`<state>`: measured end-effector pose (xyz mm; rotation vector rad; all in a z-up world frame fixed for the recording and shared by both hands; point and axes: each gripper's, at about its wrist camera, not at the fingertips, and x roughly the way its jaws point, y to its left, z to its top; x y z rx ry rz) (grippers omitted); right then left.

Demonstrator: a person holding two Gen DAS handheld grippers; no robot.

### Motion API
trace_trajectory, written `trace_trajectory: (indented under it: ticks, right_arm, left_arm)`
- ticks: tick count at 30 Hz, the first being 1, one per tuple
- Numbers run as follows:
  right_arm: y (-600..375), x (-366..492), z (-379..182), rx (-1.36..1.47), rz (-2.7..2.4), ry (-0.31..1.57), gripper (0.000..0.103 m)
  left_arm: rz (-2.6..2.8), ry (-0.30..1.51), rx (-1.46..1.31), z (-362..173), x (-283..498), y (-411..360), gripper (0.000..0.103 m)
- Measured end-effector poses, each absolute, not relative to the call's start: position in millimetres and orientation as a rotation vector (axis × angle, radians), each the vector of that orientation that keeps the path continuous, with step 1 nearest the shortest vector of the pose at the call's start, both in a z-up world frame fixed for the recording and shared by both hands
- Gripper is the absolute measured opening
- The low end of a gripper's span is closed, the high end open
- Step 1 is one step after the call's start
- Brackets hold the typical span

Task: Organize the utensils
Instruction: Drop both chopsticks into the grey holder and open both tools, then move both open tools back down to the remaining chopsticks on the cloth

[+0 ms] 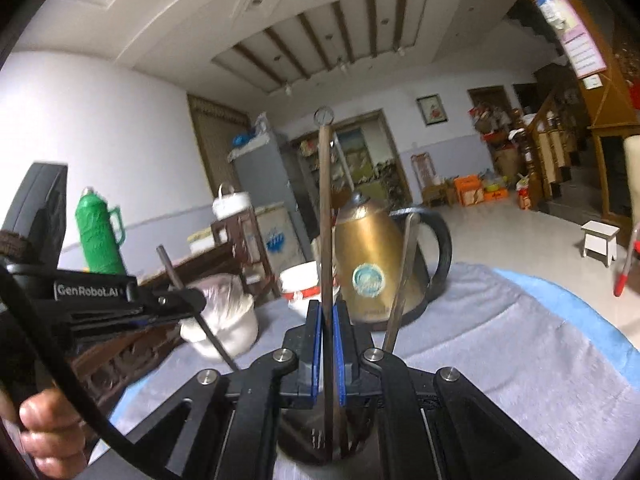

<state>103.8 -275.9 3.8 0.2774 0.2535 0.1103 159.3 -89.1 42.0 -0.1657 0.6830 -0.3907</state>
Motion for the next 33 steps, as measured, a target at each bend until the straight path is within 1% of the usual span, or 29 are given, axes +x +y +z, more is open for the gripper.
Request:
trace_trajectory:
  ticks: [3, 4, 5, 6, 7, 8, 10, 11, 12, 13, 16, 18, 19, 20, 21, 22, 27, 30, 33]
  right_arm:
    - [-275.3, 96.1, 0.2, 0.269, 0.112, 0.298, 0.007]
    - [-276.8, 93.9, -0.5, 0.273, 0.109, 0.316, 0.008]
    - [-277.6, 90.2, -2.3, 0.277, 0.106, 0.324, 0.008]
    - [-276.1, 85.3, -4.4, 0.283, 0.1, 0.331, 0.008]
    - [-278.5, 82.9, -6.3, 0.294, 0.089, 0.356, 0.009]
    - [-278.5, 79.8, -7.5, 0.306, 0.084, 0.382, 0.01]
    - [-286.0, 79.8, -13.2, 0.363, 0.091, 0.466, 0.021]
    - [-289.2, 78.4, -14.6, 0.389, 0.087, 0.49, 0.039]
    - [-293.4, 74.4, -16.9, 0.423, 0.081, 0.504, 0.071]
    - [-297.6, 66.5, -17.7, 0.452, 0.081, 0.489, 0.08]
    - [-300.8, 41.1, -12.5, 0.431, 0.101, 0.411, 0.079]
    - [-300.8, 30.1, -7.4, 0.414, 0.12, 0.402, 0.077]
    - [-301.8, 21.6, -5.0, 0.412, 0.131, 0.393, 0.064]
    - [-301.8, 18.0, -2.6, 0.405, 0.136, 0.394, 0.057]
    - [-301.2, 15.1, -1.3, 0.394, 0.14, 0.404, 0.046]
    - [-299.9, 13.0, -0.7, 0.382, 0.142, 0.42, 0.038]
    - [-280.6, 15.7, -13.1, 0.372, 0.205, 0.525, 0.037]
    - [-256.3, 24.9, -31.6, 0.337, 0.245, 0.64, 0.037]
    - [-230.4, 39.5, -58.5, 0.298, 0.273, 0.778, 0.029]
  left_arm:
    - [-0.421, 0.723, -0.142, 40.1, 154.9, -84.6, 0.009]
    - [-0.429, 0.736, -0.137, 38.8, 152.4, -81.8, 0.013]
    - [-0.435, 0.747, -0.132, 38.3, 149.7, -79.4, 0.019]
    - [-0.443, 0.753, -0.13, 38.1, 147.0, -76.7, 0.033]
    - [-0.448, 0.751, -0.129, 38.6, 142.6, -72.7, 0.041]
    - [-0.448, 0.744, -0.123, 39.2, 137.3, -68.6, 0.044]
    - [-0.454, 0.742, -0.114, 39.6, 128.9, -61.2, 0.047]
    - [-0.463, 0.745, -0.113, 39.4, 123.6, -56.2, 0.048]
    - [-0.464, 0.748, -0.111, 39.6, 120.7, -52.8, 0.05]
    - [-0.458, 0.75, -0.105, 38.7, 116.3, -48.3, 0.052]
    - [-0.438, 0.761, -0.103, 31.9, 105.1, -33.2, 0.053]
    - [-0.416, 0.77, -0.096, 26.5, 100.8, -24.7, 0.054]
    - [-0.4, 0.774, -0.092, 23.4, 98.6, -20.3, 0.054]
    - [-0.384, 0.781, -0.089, 20.0, 96.5, -16.5, 0.054]
    - [-0.366, 0.793, -0.087, 15.7, 94.4, -12.5, 0.054]
    - [-0.356, 0.804, -0.089, 12.2, 94.1, -8.9, 0.054]
    - [-0.297, 0.894, -0.079, -13.2, 90.9, 4.8, 0.055]
    - [-0.274, 0.975, -0.065, -36.2, 90.2, 10.8, 0.055]
    - [-0.275, 1.032, -0.08, -53.3, 88.7, 17.5, 0.055]
